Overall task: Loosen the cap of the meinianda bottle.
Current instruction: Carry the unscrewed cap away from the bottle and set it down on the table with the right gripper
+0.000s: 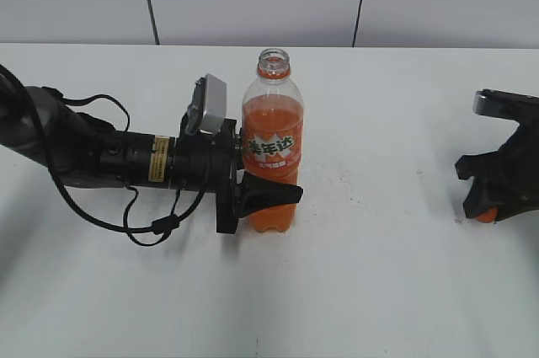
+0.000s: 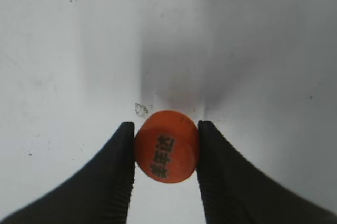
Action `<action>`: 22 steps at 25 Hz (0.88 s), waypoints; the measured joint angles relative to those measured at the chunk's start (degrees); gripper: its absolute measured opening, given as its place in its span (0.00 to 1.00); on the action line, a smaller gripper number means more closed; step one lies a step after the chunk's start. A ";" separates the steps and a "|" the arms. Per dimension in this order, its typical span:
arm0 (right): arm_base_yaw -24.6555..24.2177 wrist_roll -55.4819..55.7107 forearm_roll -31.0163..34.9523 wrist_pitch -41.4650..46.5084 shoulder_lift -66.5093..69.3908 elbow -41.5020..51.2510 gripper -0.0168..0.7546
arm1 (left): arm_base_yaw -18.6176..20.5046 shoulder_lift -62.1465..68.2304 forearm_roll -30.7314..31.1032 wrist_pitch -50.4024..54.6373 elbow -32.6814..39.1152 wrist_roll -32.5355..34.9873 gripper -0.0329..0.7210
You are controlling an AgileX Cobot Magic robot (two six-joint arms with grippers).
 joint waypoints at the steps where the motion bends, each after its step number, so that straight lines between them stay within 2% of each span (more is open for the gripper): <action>1: 0.00 0.00 -0.12 0.00 0.24 0.00 0.38 | 0.00 0.00 0.00 0.00 0.00 0.00 0.58; 6: 0.00 0.00 -0.29 0.72 0.61 0.00 0.39 | 0.00 0.00 0.00 0.00 0.00 0.00 0.58; 8: 0.00 0.00 -0.34 1.29 0.61 0.00 0.46 | 0.00 0.00 0.00 0.00 0.00 0.00 0.58; 11: -0.06 0.00 -0.41 2.17 0.61 0.00 0.63 | 0.00 0.00 0.00 0.00 0.00 0.00 0.58; 13: -0.06 0.00 -0.41 2.52 0.61 0.00 0.70 | 0.00 0.00 0.00 0.00 0.00 0.00 0.58; 17: -0.06 0.00 -0.17 4.71 0.61 -0.98 0.73 | 0.00 0.00 0.00 0.00 0.00 0.00 0.58; 22: -0.06 0.00 1.81 10.39 -0.23 -6.51 0.72 | 0.00 0.00 0.00 0.00 0.00 0.00 0.58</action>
